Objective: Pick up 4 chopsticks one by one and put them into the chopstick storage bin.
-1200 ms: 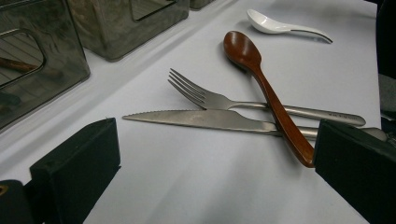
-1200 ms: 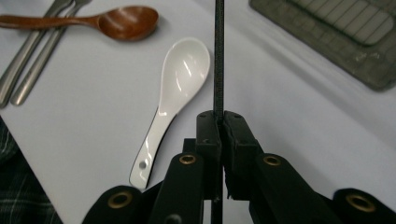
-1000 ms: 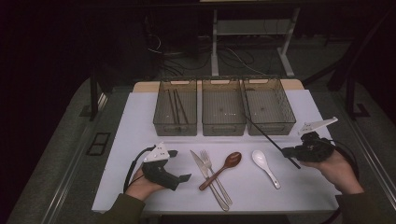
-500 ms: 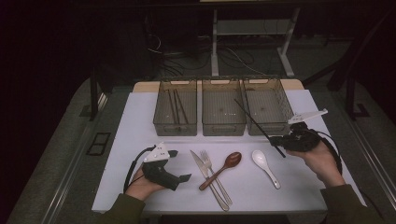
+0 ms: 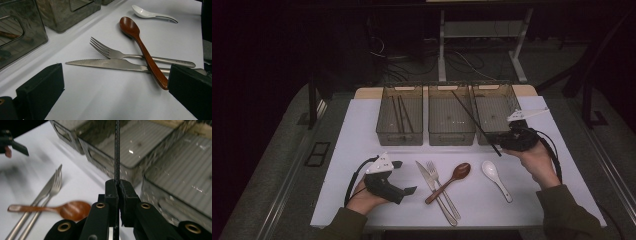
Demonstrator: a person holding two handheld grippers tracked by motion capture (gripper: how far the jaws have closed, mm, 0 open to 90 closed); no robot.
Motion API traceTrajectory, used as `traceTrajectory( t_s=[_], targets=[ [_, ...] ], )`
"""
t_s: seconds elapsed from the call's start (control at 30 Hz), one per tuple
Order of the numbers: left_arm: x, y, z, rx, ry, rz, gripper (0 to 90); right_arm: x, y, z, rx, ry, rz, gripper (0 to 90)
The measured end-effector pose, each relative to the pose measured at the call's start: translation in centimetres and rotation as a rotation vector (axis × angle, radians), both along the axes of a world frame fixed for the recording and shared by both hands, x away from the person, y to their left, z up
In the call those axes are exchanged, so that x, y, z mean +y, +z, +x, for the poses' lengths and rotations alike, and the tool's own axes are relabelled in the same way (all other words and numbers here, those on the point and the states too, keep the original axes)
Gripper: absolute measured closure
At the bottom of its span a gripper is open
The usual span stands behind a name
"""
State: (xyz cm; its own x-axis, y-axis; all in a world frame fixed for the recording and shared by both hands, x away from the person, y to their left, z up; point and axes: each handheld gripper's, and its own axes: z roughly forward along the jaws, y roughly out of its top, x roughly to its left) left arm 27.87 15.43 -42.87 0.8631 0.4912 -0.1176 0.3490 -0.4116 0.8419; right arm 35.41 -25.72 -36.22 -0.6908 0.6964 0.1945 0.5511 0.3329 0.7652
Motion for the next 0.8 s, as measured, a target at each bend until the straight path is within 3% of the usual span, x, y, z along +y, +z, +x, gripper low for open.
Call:
traceTrajectory(
  t_s=[0.33, 0.8],
  targets=[
    [0.0, 0.0, 0.0, 0.0, 0.003, -0.011, 0.0, 3.3, 0.9, 1.6, -0.038, 0.001, 0.066, 84.9],
    [0.0, 0.0, 0.0, 0.003, 0.003, -0.018, 0.0, 8.4, 2.8, 4.7, -0.08, 0.002, 0.089, 84.9]
  ],
)
